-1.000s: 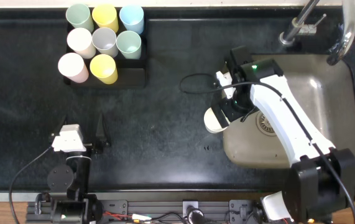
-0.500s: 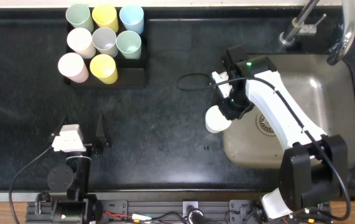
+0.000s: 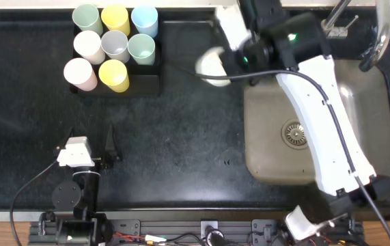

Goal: Store Cups

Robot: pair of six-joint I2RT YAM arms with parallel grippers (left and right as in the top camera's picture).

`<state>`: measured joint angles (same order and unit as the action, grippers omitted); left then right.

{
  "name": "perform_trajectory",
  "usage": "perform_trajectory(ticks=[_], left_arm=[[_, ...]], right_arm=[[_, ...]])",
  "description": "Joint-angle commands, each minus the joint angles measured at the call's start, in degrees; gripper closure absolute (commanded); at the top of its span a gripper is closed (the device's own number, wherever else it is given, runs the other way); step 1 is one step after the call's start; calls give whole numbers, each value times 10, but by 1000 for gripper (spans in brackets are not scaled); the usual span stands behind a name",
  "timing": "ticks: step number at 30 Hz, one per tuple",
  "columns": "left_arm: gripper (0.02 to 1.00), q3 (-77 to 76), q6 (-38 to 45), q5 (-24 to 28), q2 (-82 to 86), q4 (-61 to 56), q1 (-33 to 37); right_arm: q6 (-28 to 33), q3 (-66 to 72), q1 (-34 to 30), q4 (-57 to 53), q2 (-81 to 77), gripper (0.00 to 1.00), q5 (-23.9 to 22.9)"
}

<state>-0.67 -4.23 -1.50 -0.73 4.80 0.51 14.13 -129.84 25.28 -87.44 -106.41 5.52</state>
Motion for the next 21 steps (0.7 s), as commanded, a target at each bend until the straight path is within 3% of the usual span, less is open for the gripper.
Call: perform_trajectory(ticks=[1,4,6,14,18,21], left_arm=[[18,2,9,5,6,0,2],[18,2,9,5,6,0,2],[18,2,9,5,6,0,2],[18,2,9,5,6,0,2],[18,2,9,5,6,0,2],[18,2,9,5,6,0,2]], right_arm=[[-2,-199,57,-66,-146,961,-52],[-2,-308,98,-94,-240,958,-123],[5,-334,122,-92,-274,958,-142],[9,-334,169,-46,-316,961,-137],[9,-333,170,-33,-327,958,-100],[10,-333,170,-34,-339,958,-97]])
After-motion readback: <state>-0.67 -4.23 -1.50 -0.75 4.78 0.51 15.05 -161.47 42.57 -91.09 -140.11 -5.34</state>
